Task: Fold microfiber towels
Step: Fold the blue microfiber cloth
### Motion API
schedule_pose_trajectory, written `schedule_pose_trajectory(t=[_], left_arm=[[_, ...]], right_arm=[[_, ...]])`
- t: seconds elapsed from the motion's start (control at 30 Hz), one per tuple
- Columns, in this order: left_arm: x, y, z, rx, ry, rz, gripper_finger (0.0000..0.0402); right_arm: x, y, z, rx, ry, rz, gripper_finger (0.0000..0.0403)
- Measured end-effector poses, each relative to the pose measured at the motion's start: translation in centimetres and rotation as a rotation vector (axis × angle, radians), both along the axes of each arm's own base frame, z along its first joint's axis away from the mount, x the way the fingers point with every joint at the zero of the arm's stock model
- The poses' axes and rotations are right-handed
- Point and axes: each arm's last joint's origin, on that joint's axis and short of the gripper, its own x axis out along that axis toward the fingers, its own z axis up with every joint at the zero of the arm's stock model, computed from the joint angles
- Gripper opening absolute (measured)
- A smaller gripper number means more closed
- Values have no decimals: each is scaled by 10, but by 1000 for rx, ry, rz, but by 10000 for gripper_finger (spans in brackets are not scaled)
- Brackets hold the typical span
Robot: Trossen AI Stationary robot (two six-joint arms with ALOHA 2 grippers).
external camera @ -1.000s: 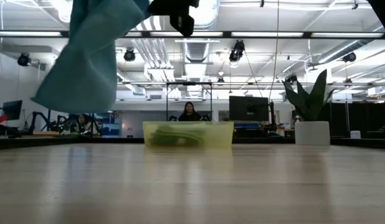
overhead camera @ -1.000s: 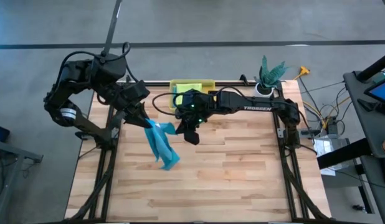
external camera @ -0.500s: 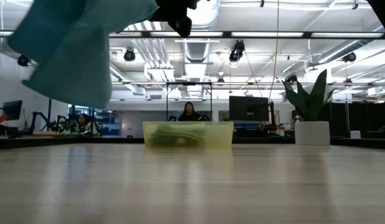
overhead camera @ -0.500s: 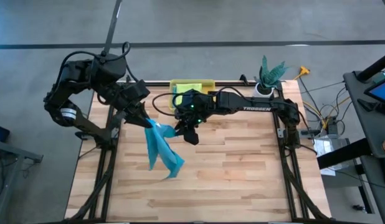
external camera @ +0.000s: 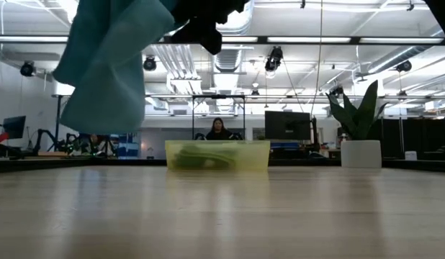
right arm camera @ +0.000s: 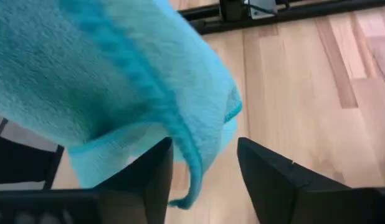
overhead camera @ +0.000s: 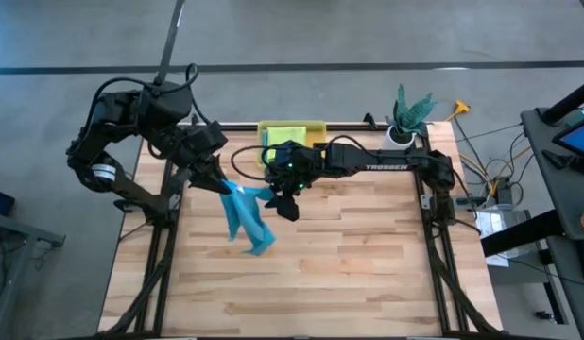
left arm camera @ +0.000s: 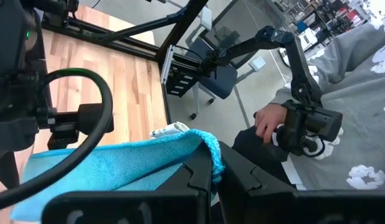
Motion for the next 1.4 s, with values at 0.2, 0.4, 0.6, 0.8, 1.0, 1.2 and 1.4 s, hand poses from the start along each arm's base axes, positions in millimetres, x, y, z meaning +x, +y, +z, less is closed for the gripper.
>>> schedule_pose_trajectory(t=[0.2,0.4,0.6,0.8,1.0,1.2,1.4], left_arm=[[0,0,0,0,1,0,0],[0,0,0,-18,13,9,0],[0,0,0,-6,10,18,0],[4,2,-2,41,10,58,0],[2,6,-10,158,81,169,0],[0,14,-16,336,147,408,0],[5,17,-16,367,135,476,0]], right_arm=[[0,0,5,-2,-13,2,121],[-8,0,16,-26,-19,19,62],[-18,-3,21,-50,28,33,11],[-39,-4,40,-102,46,-26,9],[-86,-4,85,-218,40,-263,9],[-140,5,136,-231,-138,-320,9],[-167,8,126,-241,78,-369,9]])
